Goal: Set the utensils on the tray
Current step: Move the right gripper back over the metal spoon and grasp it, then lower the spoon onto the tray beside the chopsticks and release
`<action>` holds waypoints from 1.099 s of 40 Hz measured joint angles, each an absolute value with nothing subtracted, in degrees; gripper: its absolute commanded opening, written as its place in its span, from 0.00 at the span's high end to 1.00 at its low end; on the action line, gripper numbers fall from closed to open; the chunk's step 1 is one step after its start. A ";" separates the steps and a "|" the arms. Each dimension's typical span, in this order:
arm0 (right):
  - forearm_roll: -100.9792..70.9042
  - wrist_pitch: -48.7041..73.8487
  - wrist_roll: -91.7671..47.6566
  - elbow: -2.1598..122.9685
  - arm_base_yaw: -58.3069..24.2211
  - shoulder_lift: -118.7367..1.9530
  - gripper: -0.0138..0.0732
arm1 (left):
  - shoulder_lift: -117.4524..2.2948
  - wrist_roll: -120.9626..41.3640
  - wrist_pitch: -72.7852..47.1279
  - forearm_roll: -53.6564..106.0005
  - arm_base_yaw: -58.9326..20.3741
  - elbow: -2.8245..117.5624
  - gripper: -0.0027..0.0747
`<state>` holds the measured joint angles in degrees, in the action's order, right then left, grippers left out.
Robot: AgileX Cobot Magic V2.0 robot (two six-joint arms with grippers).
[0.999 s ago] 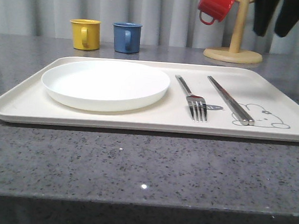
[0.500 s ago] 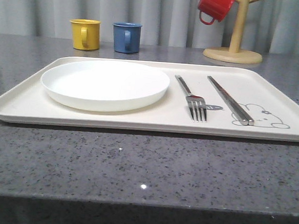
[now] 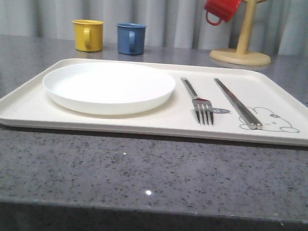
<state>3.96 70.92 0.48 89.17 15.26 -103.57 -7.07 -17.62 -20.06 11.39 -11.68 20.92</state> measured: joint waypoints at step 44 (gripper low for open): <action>2.51 70.22 0.00 89.17 15.13 -106.10 0.92 | -7.07 -17.62 -20.06 11.39 -11.68 20.92 0.99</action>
<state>2.51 70.22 0.00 89.17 15.13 -106.10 -7.07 -17.62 -20.06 11.39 -11.68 20.92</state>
